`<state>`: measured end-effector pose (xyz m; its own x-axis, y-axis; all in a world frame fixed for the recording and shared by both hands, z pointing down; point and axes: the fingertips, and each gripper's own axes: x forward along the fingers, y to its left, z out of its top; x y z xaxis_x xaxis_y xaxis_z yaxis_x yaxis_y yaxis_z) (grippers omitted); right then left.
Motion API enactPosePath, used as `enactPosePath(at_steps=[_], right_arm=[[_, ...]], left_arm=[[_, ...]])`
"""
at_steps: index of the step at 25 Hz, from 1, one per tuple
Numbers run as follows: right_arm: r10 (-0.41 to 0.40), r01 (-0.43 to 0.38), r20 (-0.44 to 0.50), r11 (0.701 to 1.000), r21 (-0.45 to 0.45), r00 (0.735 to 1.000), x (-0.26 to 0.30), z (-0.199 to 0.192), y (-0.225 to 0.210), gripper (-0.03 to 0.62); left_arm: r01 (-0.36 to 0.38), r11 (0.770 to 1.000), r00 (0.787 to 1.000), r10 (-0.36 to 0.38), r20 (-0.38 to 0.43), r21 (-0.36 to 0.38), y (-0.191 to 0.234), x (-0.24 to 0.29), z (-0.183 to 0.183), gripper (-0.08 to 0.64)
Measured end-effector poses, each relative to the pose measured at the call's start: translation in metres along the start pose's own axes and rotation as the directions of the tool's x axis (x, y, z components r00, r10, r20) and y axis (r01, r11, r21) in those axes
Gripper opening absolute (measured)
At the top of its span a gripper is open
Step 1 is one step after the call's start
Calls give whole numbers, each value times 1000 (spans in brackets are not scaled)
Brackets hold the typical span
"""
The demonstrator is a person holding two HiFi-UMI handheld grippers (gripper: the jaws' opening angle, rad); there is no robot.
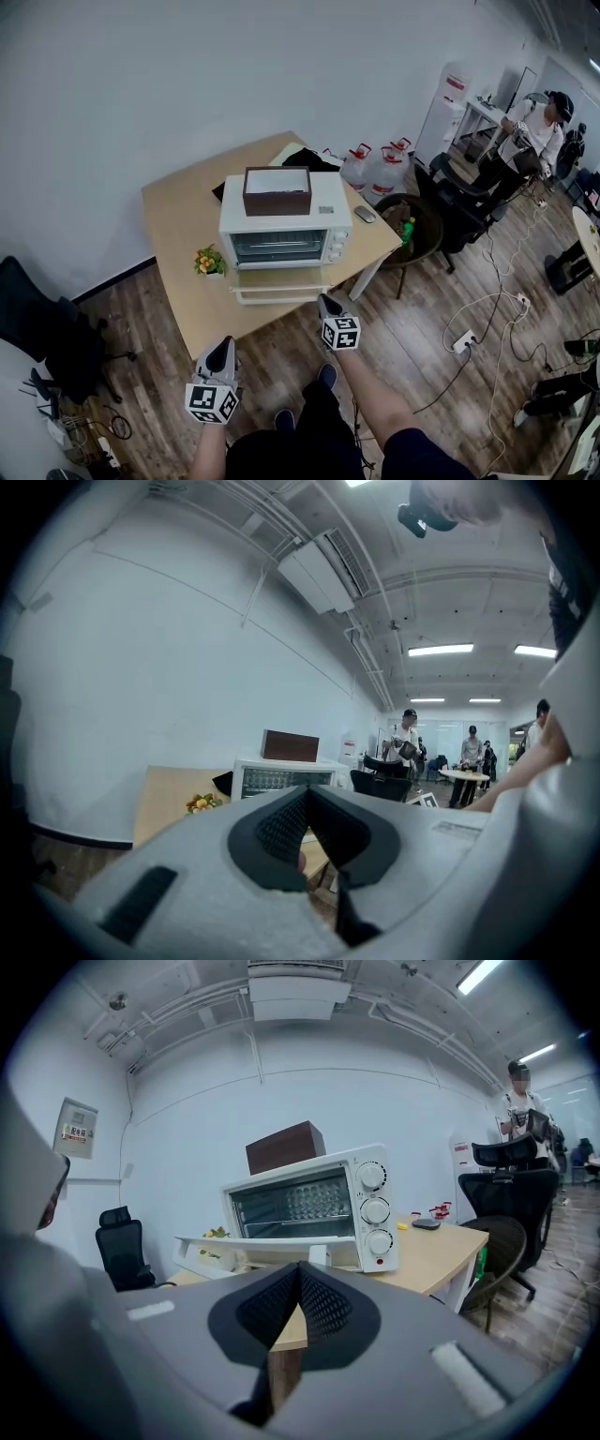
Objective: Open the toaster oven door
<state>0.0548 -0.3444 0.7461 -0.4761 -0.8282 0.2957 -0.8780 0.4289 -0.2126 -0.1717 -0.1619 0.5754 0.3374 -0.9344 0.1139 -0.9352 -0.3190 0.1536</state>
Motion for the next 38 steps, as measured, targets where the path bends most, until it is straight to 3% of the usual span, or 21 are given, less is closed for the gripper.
enactPosePath(at_steps=[38], right_arm=[[8, -8, -119, 1000, 7, 993, 11, -60, 12, 6]], left_arm=[[-10, 1000, 999, 10, -38, -9, -4, -5, -19, -2]])
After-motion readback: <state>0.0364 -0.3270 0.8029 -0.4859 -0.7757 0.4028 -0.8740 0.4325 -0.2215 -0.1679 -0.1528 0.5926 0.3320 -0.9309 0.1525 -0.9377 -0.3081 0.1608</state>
